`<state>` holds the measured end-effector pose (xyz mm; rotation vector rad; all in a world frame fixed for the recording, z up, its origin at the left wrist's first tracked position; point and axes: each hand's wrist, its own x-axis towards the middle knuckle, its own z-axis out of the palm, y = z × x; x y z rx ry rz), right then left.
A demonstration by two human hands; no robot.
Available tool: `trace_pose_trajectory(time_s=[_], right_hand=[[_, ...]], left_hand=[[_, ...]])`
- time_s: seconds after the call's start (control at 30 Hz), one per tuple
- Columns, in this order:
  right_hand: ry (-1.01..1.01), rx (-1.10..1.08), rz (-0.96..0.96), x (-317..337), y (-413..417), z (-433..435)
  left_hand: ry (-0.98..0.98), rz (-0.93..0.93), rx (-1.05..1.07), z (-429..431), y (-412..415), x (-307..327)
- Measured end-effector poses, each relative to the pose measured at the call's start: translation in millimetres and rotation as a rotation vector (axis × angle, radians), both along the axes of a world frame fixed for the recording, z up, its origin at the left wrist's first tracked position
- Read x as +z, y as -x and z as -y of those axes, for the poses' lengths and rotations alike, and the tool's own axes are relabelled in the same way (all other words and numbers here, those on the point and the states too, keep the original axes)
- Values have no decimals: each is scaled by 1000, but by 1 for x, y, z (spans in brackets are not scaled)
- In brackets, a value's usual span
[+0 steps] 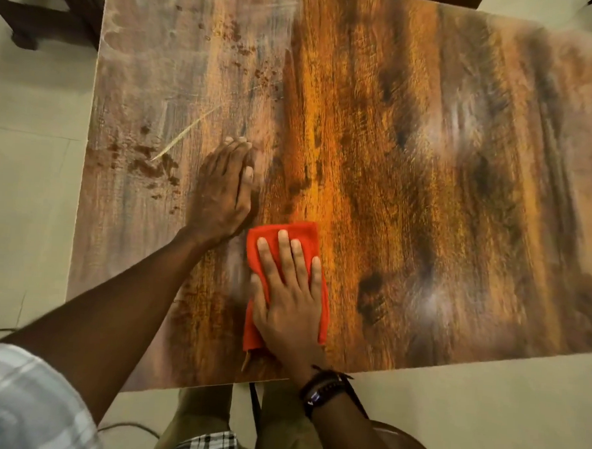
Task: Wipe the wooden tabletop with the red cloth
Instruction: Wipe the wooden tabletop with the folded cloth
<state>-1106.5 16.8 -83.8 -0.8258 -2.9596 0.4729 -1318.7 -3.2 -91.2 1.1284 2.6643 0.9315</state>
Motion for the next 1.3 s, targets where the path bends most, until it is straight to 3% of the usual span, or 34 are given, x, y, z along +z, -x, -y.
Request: trace_pose_trajectory(time_s=[0.17,0.37,0.53,0.67,0.87,1.13,1.3], right_hand=[[-53,-166,7,-2,-36,-62],[-83,-326,4,-10,30,-82],[-50,-204,9,-6,37,-29],[8,-4,16,-1,-8,26],[-29,-5,16,0,-76,9],[-128,-166,-6,-13,19,-80],[-128,-218,-14,-15,60,-72]], left_hand=[[11,-23,-34,-3,-1,0],[29,-28,-51,-7,0,-2],[48,-44,-47,-7,-1,-2],[50,-43,-47,-5,-3,-2],[60,-68,-62,-4,-1,-5],[1,-56,-48,-4,-2,-1],[-92,-6,18,-5,-2,3]])
